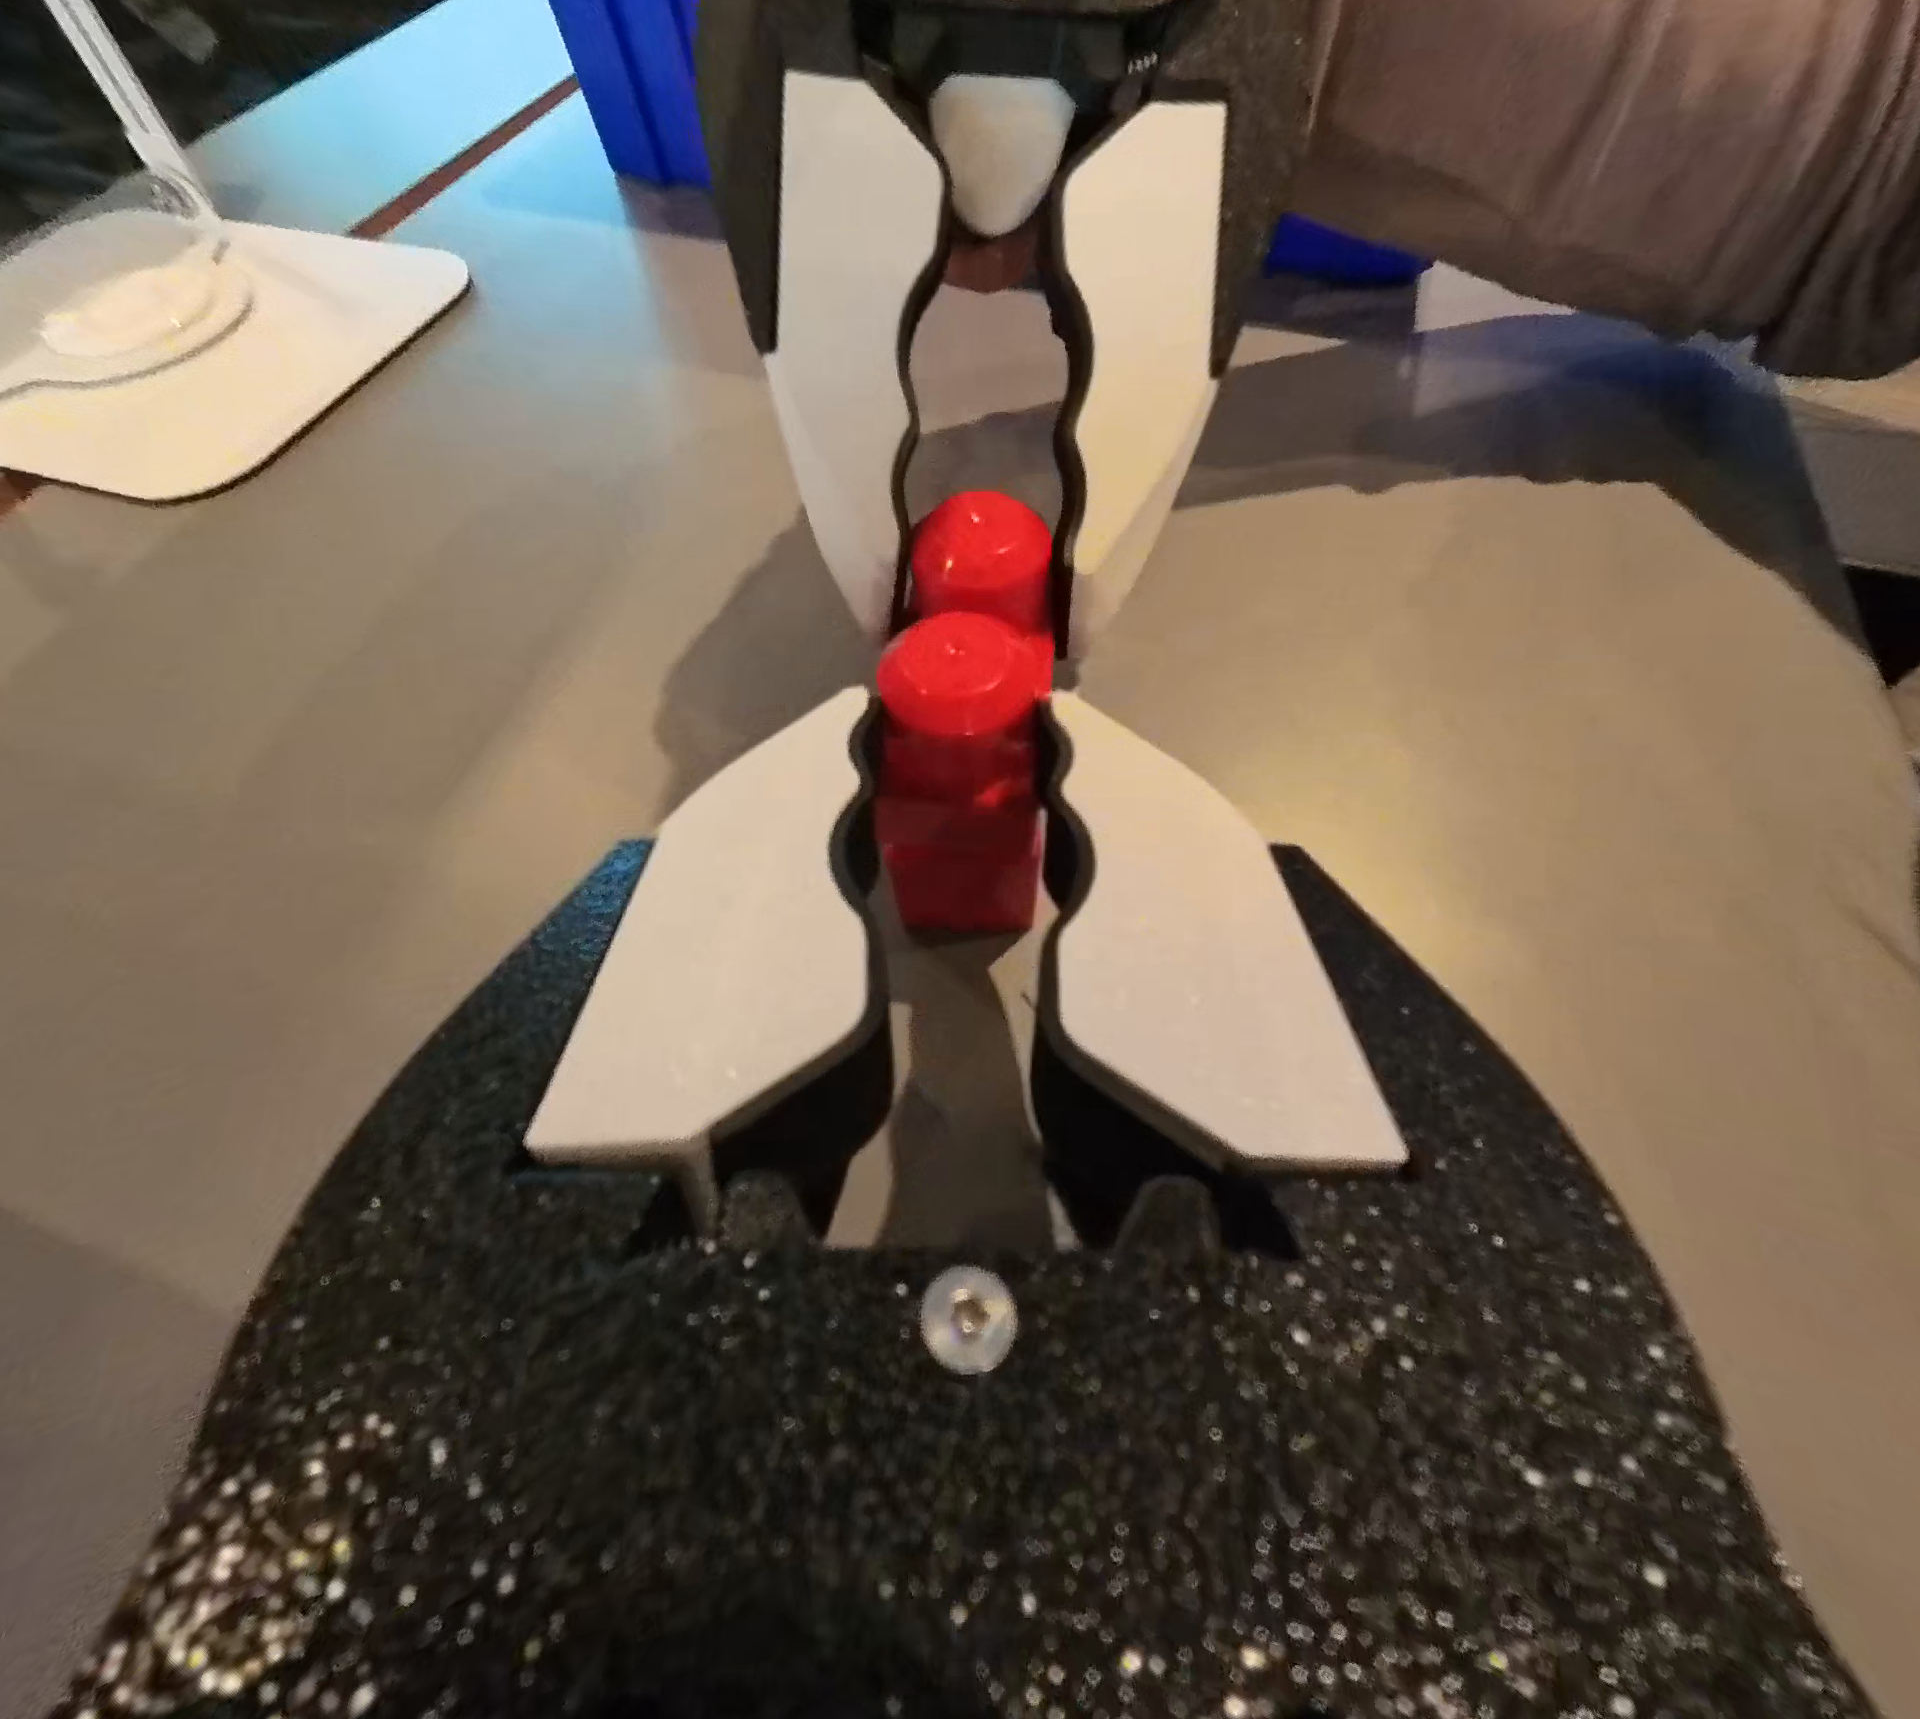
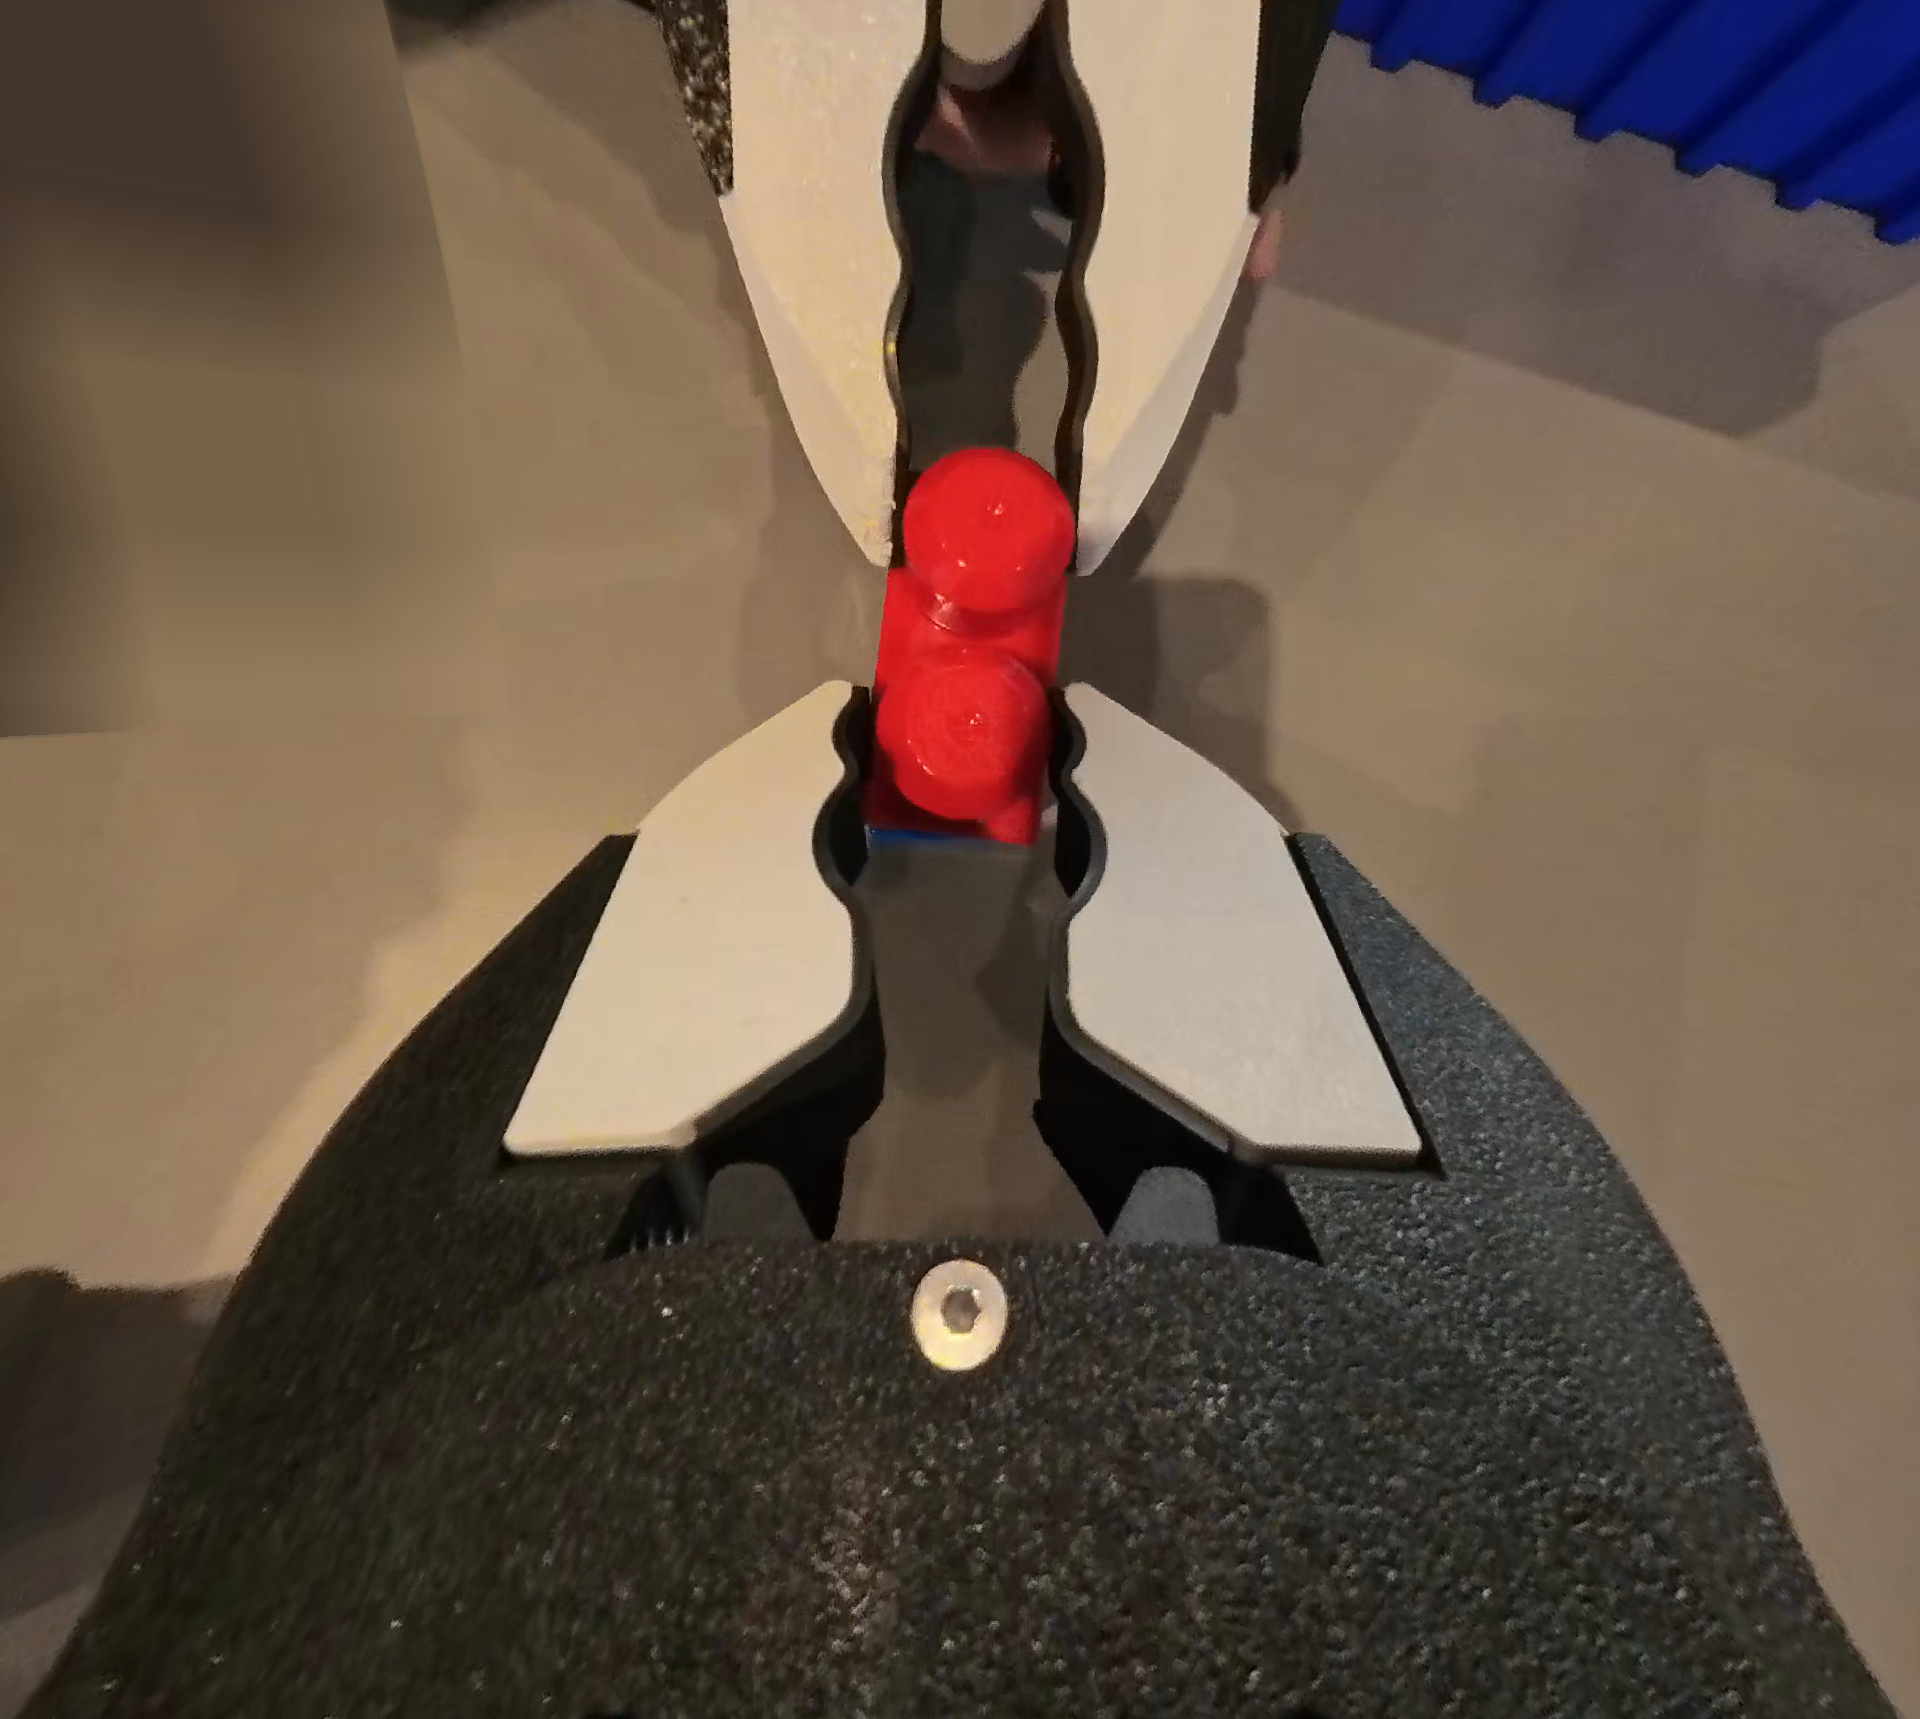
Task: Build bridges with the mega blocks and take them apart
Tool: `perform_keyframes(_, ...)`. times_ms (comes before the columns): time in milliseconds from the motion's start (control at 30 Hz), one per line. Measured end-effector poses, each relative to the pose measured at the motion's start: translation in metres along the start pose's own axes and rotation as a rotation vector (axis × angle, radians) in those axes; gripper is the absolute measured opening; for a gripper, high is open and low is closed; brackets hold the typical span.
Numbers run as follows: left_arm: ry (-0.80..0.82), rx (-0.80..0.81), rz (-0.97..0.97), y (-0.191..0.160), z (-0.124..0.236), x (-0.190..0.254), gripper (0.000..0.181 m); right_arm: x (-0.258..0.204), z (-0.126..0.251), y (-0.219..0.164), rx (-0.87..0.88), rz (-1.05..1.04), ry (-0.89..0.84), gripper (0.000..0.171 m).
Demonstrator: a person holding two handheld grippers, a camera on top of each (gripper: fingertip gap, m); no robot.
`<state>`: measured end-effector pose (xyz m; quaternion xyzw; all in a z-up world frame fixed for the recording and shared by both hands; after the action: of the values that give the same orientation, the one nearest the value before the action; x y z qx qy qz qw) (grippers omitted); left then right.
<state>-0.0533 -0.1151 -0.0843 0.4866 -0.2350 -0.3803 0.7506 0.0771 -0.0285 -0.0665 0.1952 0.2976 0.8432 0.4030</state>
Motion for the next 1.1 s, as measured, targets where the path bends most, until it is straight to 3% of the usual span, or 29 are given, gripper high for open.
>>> perform_keyframes(333, 0.016, 0.064, -0.003, -0.009, 0.001, 0.002, 0.027, -0.006, -0.001, 0.001, 0.001, -0.011, -0.062, 0.034)
perform_keyframes(400, 0.034, 0.063, -0.01, -0.01, 0.005, 0.003, 0.039, -0.012, 0.005, -0.005, 0.067, -0.036, -0.135, 0.055)
perform_keyframes(467, 0.017, 0.037, -0.012, -0.012, 0.009, 0.002, 0.055, -0.017, 0.008, -0.019, 0.116, -0.087, -0.173, 0.06)
perform_keyframes(667, -0.009, -0.157, -0.035, -0.023, 0.0, 0.002, 0.061, -0.029, -0.015, -0.044, 0.1, -0.125, -0.161, 0.07)
perform_keyframes(800, -0.035, -0.166, -0.023, -0.026, 0.0, 0.001, 0.059, -0.02, -0.025, -0.039, 0.143, -0.102, -0.144, 0.058)
perform_keyframes(867, -0.04, -0.173, -0.033, -0.028, -0.003, 0.001, 0.048, -0.017, -0.029, -0.037, 0.149, -0.096, -0.124, 0.037)
perform_keyframes(933, -0.014, -0.178, -0.06, -0.029, -0.004, 0.001, 0.038, -0.017, -0.03, -0.037, 0.164, -0.113, -0.112, 0.037)
perform_keyframes(1100, -0.076, -0.162, -0.009, -0.031, -0.003, -0.003, 0.036, -0.023, -0.032, -0.037, 0.185, -0.184, -0.151, 0.037)
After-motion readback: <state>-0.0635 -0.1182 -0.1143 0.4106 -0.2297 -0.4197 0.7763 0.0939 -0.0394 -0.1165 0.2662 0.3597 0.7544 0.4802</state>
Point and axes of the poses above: each gripper's, where its closed fingertips meet, z back along the fingers, y out of its top, x = y × z across the jaws, the point moved 9 cm from there along z, back along the fingers, and after that the axes turned 1 degree about z, right-handed, at the moved point
